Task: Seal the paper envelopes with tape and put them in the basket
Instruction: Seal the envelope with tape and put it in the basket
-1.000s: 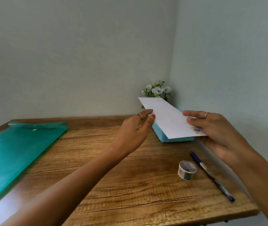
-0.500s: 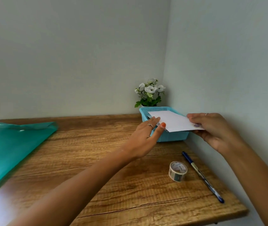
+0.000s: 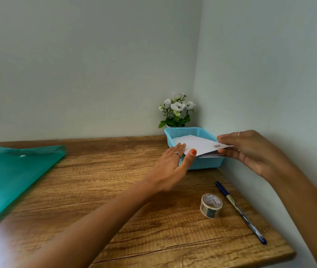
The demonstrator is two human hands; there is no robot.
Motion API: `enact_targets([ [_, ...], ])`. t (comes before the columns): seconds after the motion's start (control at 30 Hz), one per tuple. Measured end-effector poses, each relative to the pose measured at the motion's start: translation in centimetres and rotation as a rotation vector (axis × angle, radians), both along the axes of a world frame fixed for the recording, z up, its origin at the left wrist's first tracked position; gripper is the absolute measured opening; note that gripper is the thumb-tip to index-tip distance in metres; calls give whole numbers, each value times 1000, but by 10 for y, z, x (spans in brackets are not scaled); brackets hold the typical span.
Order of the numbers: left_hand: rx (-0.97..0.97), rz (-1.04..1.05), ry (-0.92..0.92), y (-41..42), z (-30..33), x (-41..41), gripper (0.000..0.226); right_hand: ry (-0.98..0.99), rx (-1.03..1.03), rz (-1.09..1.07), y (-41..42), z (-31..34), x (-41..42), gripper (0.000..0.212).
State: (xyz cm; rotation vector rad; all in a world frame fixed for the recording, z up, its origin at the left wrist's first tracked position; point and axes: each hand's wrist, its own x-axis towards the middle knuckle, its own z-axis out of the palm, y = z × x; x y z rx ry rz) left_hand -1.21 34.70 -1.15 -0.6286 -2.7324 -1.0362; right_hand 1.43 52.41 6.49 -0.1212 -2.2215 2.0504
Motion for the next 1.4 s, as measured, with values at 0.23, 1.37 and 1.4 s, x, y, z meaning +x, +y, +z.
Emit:
enact_targets([
  [0.23,-69,24,9,-2,-3,-5,92,23,130,-27,2,-4,1,19],
  [1.37,-319,409,122,-156,35,86,62,293,669,542,-179,7,63,11],
  [1.4,-324,445,136,-168,33,88,60,289,674,568,-190,3,60,13],
])
